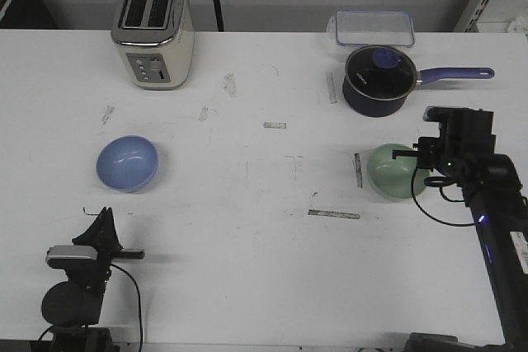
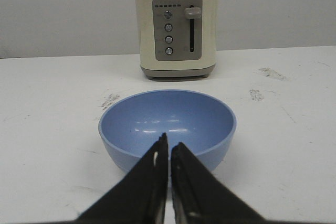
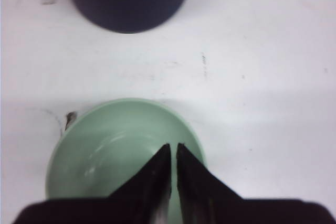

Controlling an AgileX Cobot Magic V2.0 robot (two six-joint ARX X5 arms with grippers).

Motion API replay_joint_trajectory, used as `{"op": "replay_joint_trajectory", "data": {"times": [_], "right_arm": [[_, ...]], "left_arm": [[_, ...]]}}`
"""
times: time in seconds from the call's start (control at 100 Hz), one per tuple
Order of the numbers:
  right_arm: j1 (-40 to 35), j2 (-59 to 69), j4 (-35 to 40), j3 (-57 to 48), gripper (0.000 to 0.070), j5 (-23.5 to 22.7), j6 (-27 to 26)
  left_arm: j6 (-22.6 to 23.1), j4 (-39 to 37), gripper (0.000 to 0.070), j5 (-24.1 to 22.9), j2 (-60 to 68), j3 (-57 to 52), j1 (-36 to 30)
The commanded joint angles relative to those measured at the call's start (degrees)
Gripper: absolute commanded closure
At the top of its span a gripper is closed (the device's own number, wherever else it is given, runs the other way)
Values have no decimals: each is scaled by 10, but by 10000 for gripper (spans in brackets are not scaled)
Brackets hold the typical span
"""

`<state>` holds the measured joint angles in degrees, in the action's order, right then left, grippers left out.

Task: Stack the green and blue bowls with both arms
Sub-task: 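Reach the right gripper to the pale green bowl rim and grasp it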

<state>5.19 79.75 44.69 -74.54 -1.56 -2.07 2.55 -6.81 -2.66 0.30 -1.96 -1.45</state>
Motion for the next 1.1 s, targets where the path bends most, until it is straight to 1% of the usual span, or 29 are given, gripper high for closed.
{"op": "replay_joint_trajectory", "data": {"times": [0.0, 0.05, 0.08, 0.12, 0.18, 0.23, 0.28, 0.33, 0.46, 0.56, 0.64, 0.97, 1.09], "right_arm": [[16, 15, 2, -22, 684, -39, -39], [34, 21, 4, -23, 678, -83, -46], [44, 26, 6, -23, 656, -110, -51], [56, 30, 10, -23, 593, -137, -59], [71, 35, 22, -23, 468, -163, -60], [82, 39, 27, -23, 372, -169, -60], [92, 40, 31, -23, 307, -169, -59], [102, 40, 35, -23, 265, -169, -55], [116, 40, 48, -22, 183, -169, -46], [118, 40, 47, -13, 156, -169, -37], [118, 40, 37, 5, 156, -169, -36], [120, 40, -73, 137, 157, -169, -30], [120, 40, -92, 163, 157, -169, -30]], "left_arm": [[9, -7, 697, 2, -1, 13, 0], [9, -7, 697, 2, -1, 13, 0], [9, -7, 697, 2, -1, 13, 0], [9, -7, 697, 2, -1, 13, 0], [9, -7, 697, 2, -1, 13, 0], [9, -7, 697, 2, -1, 13, 0], [9, -7, 697, 2, -1, 13, 0], [9, -7, 697, 2, -1, 13, 0], [9, -7, 697, 2, -1, 13, 0], [9, -7, 697, 2, -1, 13, 0], [9, -7, 697, 2, -1, 13, 0], [9, -7, 697, 2, -1, 13, 0], [9, -7, 697, 2, -1, 13, 0]]}}
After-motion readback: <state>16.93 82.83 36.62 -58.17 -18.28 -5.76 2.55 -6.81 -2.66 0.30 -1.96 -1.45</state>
